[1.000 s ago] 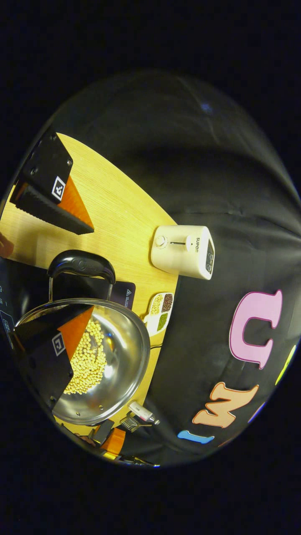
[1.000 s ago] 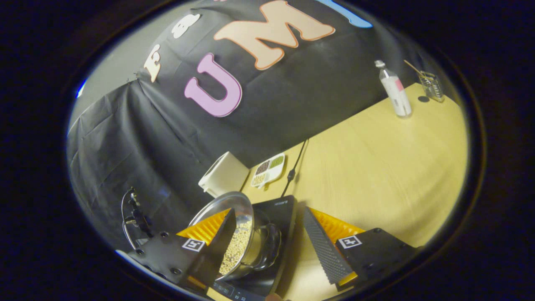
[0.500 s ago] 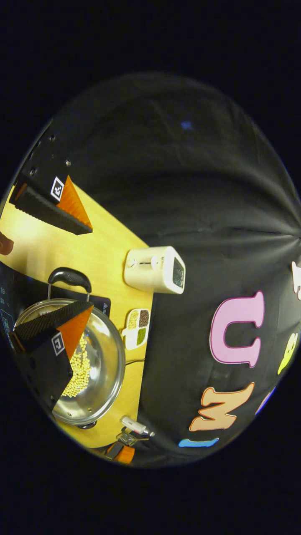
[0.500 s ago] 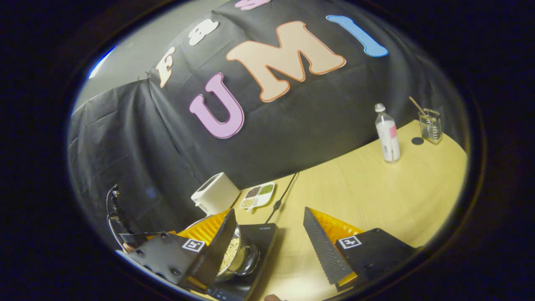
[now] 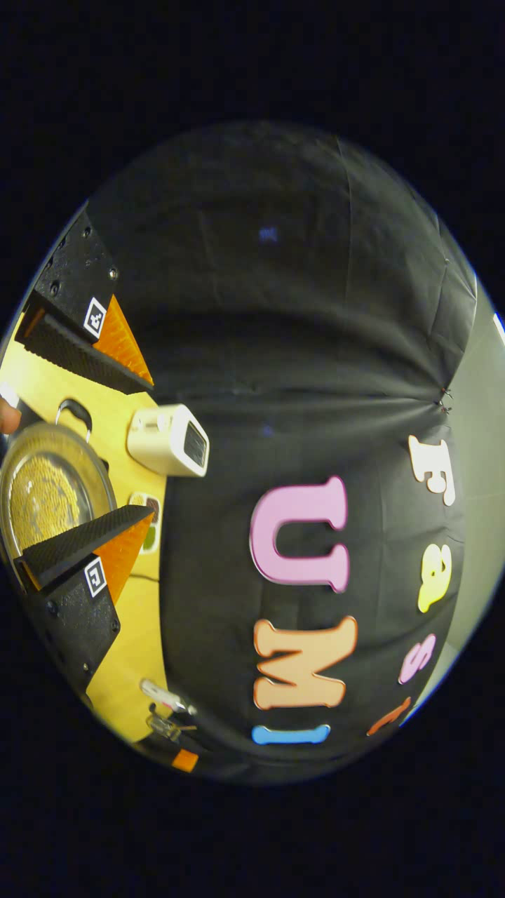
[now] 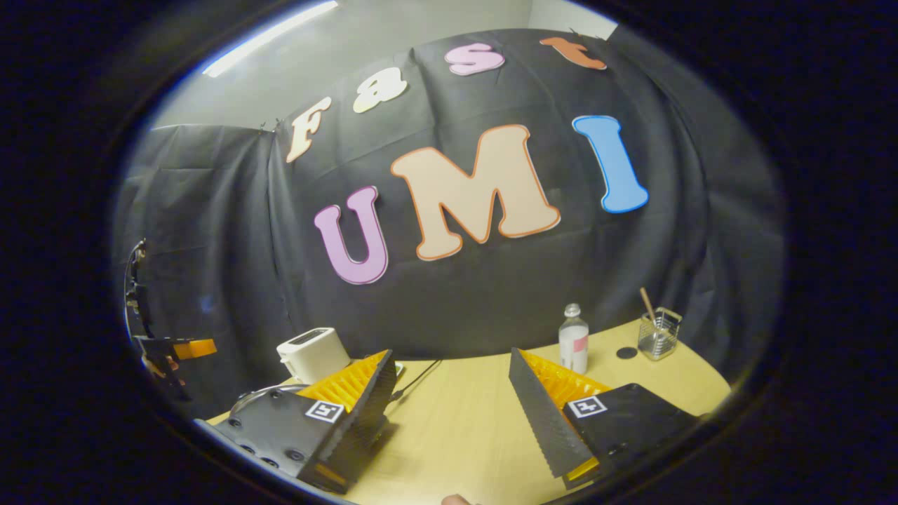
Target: First push the handle of the pot to place it horizontally, then grasp the pot with both hands and set it on the induction cooktop.
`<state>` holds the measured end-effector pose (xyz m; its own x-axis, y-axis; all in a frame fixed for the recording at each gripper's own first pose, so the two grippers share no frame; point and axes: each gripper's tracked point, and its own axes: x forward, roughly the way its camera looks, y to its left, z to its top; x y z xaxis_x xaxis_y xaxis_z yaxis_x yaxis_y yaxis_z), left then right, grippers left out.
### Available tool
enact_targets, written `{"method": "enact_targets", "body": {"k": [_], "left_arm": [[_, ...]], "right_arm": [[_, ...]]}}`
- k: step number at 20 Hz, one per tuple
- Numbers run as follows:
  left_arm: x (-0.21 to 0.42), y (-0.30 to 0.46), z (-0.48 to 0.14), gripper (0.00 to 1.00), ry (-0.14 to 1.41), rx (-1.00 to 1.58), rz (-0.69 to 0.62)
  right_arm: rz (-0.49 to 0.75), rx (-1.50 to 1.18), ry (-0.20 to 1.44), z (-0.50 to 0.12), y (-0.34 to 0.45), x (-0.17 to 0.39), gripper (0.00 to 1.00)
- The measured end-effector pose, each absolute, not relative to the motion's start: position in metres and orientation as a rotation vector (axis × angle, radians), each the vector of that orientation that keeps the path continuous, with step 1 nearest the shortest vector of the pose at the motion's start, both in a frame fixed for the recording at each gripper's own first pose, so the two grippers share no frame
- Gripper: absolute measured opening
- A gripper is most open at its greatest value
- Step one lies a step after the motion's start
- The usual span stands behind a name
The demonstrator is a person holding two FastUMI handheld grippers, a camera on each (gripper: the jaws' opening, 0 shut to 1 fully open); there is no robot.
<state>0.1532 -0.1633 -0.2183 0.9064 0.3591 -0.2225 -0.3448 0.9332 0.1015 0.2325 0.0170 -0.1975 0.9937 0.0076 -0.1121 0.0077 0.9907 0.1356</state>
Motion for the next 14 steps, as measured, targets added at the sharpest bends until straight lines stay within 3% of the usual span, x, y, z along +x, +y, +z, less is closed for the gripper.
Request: {"method": "enact_targets", "body": {"k": [4, 10, 11, 12, 13, 14], "left_arm": [[0.169, -0.249, -0.201, 0.97, 0.15, -0.001, 0.231], [0.176, -0.306, -0.201, 0.94, 0.084, -0.022, 0.178], [0.176, -0.314, -0.207, 0.94, 0.088, -0.012, 0.17], [0.178, -0.323, -0.214, 0.98, 0.099, 0.0, 0.154], [0.178, -0.332, -0.221, 0.97, 0.107, 0.002, 0.138], [0.18, -0.339, -0.227, 0.97, 0.116, -0.004, 0.118]], "right_arm": [[-0.065, 0.043, 0.065, -0.181, -0.013, 0.217, 0.92], [-0.082, -0.005, 0.067, -0.178, -0.026, 0.211, 0.92], [-0.082, -0.004, 0.074, -0.18, -0.027, 0.212, 0.99], [-0.084, -0.004, 0.085, -0.183, -0.029, 0.212, 0.92], [-0.087, -0.003, 0.092, -0.184, -0.03, 0.212, 0.92], [-0.088, -0.004, 0.089, -0.183, -0.028, 0.211, 0.99]]}}
